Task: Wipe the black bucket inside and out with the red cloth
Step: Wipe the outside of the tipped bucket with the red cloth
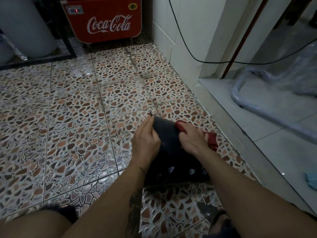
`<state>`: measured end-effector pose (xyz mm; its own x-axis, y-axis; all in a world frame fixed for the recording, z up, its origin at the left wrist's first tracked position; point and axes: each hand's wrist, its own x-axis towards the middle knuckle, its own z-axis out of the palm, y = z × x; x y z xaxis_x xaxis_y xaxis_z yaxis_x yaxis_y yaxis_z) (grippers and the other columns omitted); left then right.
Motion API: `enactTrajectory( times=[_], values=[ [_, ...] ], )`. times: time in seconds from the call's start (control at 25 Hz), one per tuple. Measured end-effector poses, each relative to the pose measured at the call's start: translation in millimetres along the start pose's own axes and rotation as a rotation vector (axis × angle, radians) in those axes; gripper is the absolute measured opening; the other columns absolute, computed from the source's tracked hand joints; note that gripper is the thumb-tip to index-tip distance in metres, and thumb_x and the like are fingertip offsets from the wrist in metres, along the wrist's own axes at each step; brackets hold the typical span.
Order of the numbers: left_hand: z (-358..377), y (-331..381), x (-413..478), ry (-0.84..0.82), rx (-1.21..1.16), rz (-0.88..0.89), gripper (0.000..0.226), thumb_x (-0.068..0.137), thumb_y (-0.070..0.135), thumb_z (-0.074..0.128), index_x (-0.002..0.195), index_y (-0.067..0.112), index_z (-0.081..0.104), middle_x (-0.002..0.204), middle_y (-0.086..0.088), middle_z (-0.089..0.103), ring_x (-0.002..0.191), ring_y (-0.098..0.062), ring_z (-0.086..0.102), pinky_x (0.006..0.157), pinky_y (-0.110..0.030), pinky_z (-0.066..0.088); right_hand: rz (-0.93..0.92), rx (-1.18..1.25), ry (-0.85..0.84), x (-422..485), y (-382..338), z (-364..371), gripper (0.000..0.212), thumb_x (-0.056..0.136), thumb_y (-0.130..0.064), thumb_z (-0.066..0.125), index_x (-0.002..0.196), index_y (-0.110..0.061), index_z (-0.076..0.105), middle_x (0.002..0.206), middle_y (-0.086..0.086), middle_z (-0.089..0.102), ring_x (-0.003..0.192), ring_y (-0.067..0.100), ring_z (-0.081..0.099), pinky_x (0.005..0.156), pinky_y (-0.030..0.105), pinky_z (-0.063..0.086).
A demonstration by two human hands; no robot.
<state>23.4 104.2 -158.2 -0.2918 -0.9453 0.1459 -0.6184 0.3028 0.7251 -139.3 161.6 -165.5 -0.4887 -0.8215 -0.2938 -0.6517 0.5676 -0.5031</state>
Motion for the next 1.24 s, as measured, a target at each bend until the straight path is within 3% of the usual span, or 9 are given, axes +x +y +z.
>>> enactTrajectory(
  times=[0.28, 0.4, 0.6, 0.72, 0.84, 0.92, 1.0, 1.08, 1.24],
  values=[
    [-0.1, 6.3, 15.1, -0.014, -0.143, -0.178, 0.046, 0.096, 0.015, 0.04, 0.14, 0.021, 0.054, 0.143, -0.001, 0.055, 0.131, -0.02, 0.049, 0.112, -0.036, 0.035, -0.28, 0.144, 0.073, -22.3, 0.9, 14.4, 0.067, 0.077, -0.026, 0.038, 0.14, -0.044, 0.053, 0.157, -0.012, 0.041, 0.146, 0.02, 0.026, 0.123, 0.047, -0.002],
    [1.0, 16.2, 20.3, -0.03, -0.192, -0.292, 0.047, 0.098, 0.019, 0.038, 0.143, 0.019, 0.051, 0.147, -0.001, 0.051, 0.134, -0.021, 0.044, 0.114, -0.036, 0.032, -0.194, 0.115, 0.193, -45.3, 44.5, 12.7, 0.064, 0.084, -0.029, 0.038, 0.146, -0.043, 0.045, 0.161, -0.011, 0.035, 0.15, 0.018, 0.019, 0.123, 0.049, 0.0],
    [0.3, 22.7, 21.9, 0.0, -0.153, -0.316, 0.044, 0.097, 0.018, 0.039, 0.139, 0.017, 0.054, 0.141, -0.004, 0.056, 0.129, -0.025, 0.047, 0.109, -0.042, 0.038, -0.091, 0.086, 0.17, -49.3, 49.6, 14.8, 0.061, 0.094, -0.025, 0.044, 0.153, -0.041, 0.034, 0.166, -0.007, 0.022, 0.153, 0.022, 0.008, 0.123, 0.053, -0.005],
    [-5.4, 16.9, 20.5, 0.04, -0.035, -0.216, 0.029, 0.094, 0.014, 0.041, 0.111, 0.013, 0.064, 0.111, -0.009, 0.067, 0.1, -0.028, 0.06, 0.083, -0.042, 0.05, -0.161, 0.109, 0.163, -49.5, 36.0, 26.7, 0.064, 0.096, -0.017, 0.045, 0.155, -0.04, 0.031, 0.167, -0.007, 0.019, 0.153, 0.022, 0.003, 0.121, 0.05, -0.012],
    [-18.2, 6.9, 24.6, 0.122, 0.069, -0.126, 0.015, 0.091, 0.009, 0.041, 0.087, 0.011, 0.055, 0.087, -0.005, 0.061, 0.08, -0.027, 0.057, 0.063, -0.034, 0.039, -0.212, 0.031, 0.134, -43.4, 21.9, 35.8, 0.065, 0.098, -0.022, 0.041, 0.157, -0.042, 0.02, 0.169, -0.008, 0.009, 0.154, 0.023, -0.003, 0.12, 0.054, -0.013],
    [-23.2, 2.2, 24.1, 0.098, 0.146, -0.08, 0.028, 0.09, 0.008, 0.041, 0.112, 0.01, 0.059, 0.117, -0.008, 0.063, 0.099, -0.027, 0.058, 0.077, -0.035, 0.044, -0.221, -0.029, 0.105, -33.2, 11.5, 39.2, 0.064, 0.1, -0.027, 0.037, 0.157, -0.043, 0.013, 0.169, -0.01, 0.002, 0.154, 0.023, -0.008, 0.118, 0.057, -0.014],
    [-21.1, 1.6, 10.1, 0.027, 0.232, -0.038, 0.051, 0.092, 0.008, 0.042, 0.143, 0.011, 0.044, 0.153, -0.003, 0.041, 0.12, -0.024, 0.052, 0.093, -0.032, 0.042, -0.174, -0.026, 0.074, -16.2, 2.9, 35.4, 0.061, 0.102, -0.028, 0.034, 0.156, -0.044, 0.011, 0.169, -0.011, 0.001, 0.154, 0.024, -0.008, 0.117, 0.058, -0.014],
    [-19.6, 0.4, -5.7, 0.016, 0.231, 0.016, 0.059, 0.094, 0.007, 0.042, 0.151, 0.009, 0.032, 0.162, 0.002, 0.025, 0.118, -0.024, 0.053, 0.086, -0.029, 0.042, -0.14, -0.025, 0.051, 1.6, -3.4, 28.1, 0.059, 0.102, -0.028, 0.033, 0.156, -0.044, 0.014, 0.169, -0.009, 0.005, 0.154, 0.025, -0.005, 0.119, 0.059, -0.011],
    [-26.0, -7.5, -5.5, 0.006, 0.174, 0.021, 0.056, 0.097, 0.005, 0.04, 0.152, 0.012, 0.033, 0.162, 0.004, 0.025, 0.119, -0.025, 0.052, 0.089, -0.026, 0.04, -0.122, -0.029, 0.032, 19.6, -7.1, 21.4, 0.058, 0.101, -0.024, 0.035, 0.156, -0.041, 0.023, 0.169, -0.006, 0.013, 0.154, 0.027, 0.0, 0.121, 0.057, -0.009]
  ],
)
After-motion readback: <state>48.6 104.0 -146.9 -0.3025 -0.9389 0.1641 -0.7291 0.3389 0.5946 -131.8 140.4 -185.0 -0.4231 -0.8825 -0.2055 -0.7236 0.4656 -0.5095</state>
